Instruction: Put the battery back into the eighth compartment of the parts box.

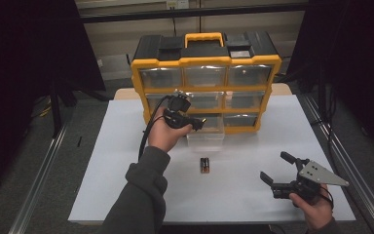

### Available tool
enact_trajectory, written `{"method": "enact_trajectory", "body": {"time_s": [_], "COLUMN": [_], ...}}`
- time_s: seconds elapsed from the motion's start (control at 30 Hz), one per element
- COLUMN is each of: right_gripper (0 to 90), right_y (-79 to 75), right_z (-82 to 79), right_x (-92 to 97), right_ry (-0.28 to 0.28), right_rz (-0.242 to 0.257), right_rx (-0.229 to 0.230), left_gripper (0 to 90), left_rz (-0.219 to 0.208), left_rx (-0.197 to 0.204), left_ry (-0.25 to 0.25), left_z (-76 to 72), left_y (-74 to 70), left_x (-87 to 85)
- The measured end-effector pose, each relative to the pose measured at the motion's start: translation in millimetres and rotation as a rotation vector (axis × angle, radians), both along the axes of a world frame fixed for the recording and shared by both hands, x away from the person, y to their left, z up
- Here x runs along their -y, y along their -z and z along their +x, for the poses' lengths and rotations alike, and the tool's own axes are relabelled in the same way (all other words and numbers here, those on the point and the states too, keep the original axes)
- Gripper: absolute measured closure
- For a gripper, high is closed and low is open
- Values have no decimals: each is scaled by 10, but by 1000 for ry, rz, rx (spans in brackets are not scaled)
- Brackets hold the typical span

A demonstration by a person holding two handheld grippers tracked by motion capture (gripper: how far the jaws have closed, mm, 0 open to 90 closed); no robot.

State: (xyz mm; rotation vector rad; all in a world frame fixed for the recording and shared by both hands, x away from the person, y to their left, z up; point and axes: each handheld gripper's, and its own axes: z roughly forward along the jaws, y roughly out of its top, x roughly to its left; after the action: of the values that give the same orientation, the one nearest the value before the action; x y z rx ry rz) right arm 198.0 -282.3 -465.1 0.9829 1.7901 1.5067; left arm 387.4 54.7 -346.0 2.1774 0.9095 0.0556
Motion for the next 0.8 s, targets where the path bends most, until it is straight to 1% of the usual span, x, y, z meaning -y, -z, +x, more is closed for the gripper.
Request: {"method": "enact_trajectory", "body": {"time_s": [0.07,0.1,0.13,0.2,0.23,0.27,0.3,0.33,0.4,0.43,0.47,0.5,0.53,0.57,0.6,0.63,0.7,0.77,0.8], "right_gripper": [19,19,19,19,19,19,19,19,19,19,19,19,19,19,19,19,19,19,19], "right_y": [-1,-1,-1,0,0,0,0,-1,-1,-2,-3,-3,-4,-5,-6,-6,-4,-3,-1], "right_z": [0,1,0,1,0,1,1,0,1,-1,-1,-1,-2,-5,-7,-12,-9,-9,-11], "right_x": [-1,-3,-1,0,0,1,-1,4,5,7,8,8,8,7,6,9,12,18,26], "right_ry": [-1,1,-1,-2,-3,-3,1,-2,-2,0,-3,-3,-3,0,1,2,-3,0,1], "right_rz": [0,2,0,0,1,4,6,4,5,5,5,5,6,7,10,11,12,11,14], "right_rx": [0,2,0,2,1,2,2,2,6,4,5,5,5,5,5,3,5,5,3], "left_gripper": [774,774,774,774,774,774,774,774,774,774,774,774,774,774,773,772,759,595,573], "left_rz": [-4,-2,8,8,22,16,28,17,30,22,18,18,23,28,19,22,-1,-24,-14], "left_rx": [-3,-2,3,7,10,9,11,11,11,16,16,17,19,14,22,32,54,69,63], "left_ry": [-12,-7,-7,-8,-13,-15,-14,-19,-13,-26,-12,-11,-11,-1,-2,-8,-3,4,5], "left_z": [17,29,45,62,75,82,92,96,110,107,116,117,119,130,138,145,168,178,163], "left_y": [15,23,36,54,67,82,94,114,138,150,161,172,187,197,218,232,279,308,304], "left_x": [29,32,37,47,54,62,68,83,112,134,146,166,189,198,212,223,232,243,237]}}
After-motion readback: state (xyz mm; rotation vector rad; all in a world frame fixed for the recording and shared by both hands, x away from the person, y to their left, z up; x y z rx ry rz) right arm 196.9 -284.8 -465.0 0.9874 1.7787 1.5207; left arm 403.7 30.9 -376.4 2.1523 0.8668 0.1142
